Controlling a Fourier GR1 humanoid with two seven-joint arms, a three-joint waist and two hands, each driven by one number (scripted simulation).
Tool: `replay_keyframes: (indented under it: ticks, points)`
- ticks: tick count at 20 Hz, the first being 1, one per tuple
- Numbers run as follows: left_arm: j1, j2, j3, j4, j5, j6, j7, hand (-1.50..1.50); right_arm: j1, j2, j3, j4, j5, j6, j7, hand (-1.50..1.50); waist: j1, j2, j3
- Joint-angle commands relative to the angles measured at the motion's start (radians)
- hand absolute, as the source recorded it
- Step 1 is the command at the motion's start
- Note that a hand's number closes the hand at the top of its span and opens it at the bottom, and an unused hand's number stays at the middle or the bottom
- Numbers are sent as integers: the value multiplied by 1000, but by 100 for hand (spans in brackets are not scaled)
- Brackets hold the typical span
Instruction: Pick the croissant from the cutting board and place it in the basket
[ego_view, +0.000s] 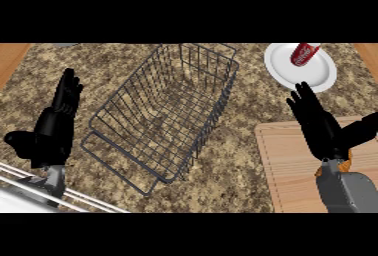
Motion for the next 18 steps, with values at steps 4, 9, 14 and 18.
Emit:
replay_keyframes:
  ticks: [4,9,14,18]
  points:
    - [21,90,2,-23,21,-148,-42,0,41,-262,-123,-26,131,-26,-12,150,-39,-3,-6]
    - [17,72,-41,30,79,-306,-76,0,78,-203,46,-92,356,-35,-292,150,-30,5,-4]
    - [14,72,-24,32,81,-345,-71,0,66,-125,157,-71,684,-386,-146,-150,-20,1,-6]
    - [60,58,-39,-2,63,-328,-69,0,5,-202,181,-68,914,-485,138,-150,-11,-5,-10]
